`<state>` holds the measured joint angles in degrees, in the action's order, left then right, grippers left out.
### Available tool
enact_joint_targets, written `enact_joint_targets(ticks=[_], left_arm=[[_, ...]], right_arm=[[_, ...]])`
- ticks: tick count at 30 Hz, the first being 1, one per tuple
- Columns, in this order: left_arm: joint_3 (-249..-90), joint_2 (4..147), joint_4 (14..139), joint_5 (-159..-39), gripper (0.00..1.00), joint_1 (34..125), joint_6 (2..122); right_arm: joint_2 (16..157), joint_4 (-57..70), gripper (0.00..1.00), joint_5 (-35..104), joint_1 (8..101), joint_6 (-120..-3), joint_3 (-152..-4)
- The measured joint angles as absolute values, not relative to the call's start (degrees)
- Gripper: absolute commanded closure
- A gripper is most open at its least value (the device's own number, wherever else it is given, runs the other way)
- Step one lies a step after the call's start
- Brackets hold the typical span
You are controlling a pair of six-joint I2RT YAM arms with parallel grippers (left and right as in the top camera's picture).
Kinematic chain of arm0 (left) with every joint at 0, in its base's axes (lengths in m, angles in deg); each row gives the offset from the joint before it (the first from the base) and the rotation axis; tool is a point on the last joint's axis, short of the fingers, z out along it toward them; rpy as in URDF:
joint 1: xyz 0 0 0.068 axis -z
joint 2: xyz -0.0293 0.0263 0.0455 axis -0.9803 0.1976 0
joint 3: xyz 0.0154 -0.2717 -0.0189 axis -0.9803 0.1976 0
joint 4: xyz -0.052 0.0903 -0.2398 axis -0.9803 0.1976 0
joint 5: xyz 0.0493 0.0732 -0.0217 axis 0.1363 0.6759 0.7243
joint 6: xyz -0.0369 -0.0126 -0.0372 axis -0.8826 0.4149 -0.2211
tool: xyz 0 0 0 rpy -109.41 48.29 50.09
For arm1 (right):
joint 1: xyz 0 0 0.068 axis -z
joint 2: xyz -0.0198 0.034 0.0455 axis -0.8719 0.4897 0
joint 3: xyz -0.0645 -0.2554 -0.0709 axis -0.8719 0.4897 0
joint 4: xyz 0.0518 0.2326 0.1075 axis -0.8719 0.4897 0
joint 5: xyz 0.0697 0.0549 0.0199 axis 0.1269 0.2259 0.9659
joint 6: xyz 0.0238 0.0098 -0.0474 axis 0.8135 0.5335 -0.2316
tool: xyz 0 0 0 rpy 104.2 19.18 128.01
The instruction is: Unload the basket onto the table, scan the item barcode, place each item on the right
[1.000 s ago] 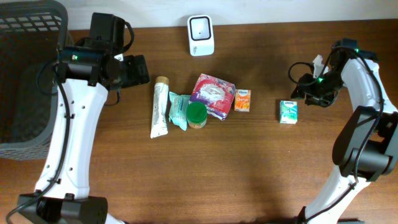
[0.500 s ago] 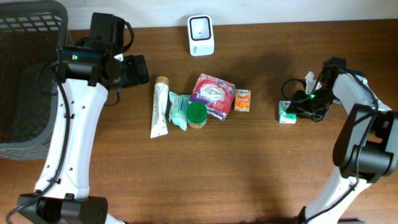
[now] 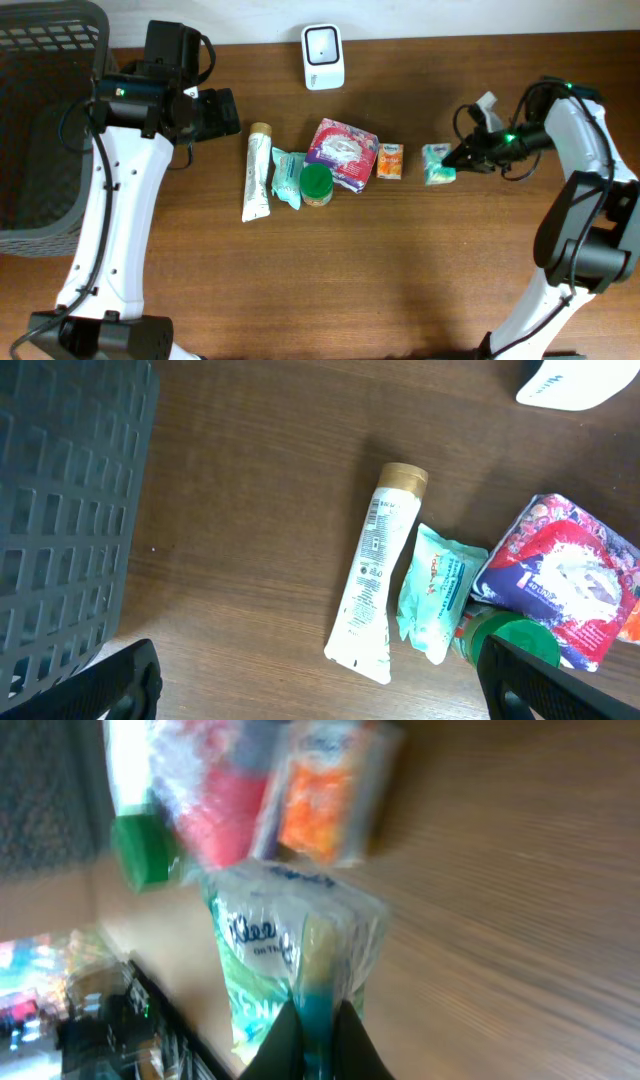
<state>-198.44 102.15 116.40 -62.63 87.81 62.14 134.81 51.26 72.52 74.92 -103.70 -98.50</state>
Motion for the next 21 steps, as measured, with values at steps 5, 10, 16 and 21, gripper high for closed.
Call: enact_joint_targets(ticks=[5, 10, 16, 21], left_arm=[[-198.4, 102.2, 116.4, -62.6, 0.01, 87.8, 62.1], [-198.4, 102.2, 116.4, -62.6, 0.01, 87.8, 62.1], [-198.4, 102.2, 116.4, -62.6, 0.01, 87.8, 62.1], [-198.4, 102.2, 116.3, -62.6, 0.01, 87.8, 62.1]], right_arm=[[134.8, 57.4, 0.96, 78.7, 67.9, -122.0, -98.5], [134.8, 48.5, 0.96, 79.8, 61.8, -119.0, -98.5], [135.1, 41.7, 0.96, 51.4, 57.3, -95.5, -112.5], [135.1, 24.2, 0.96, 23.1, 47.6, -93.7, -119.2]])
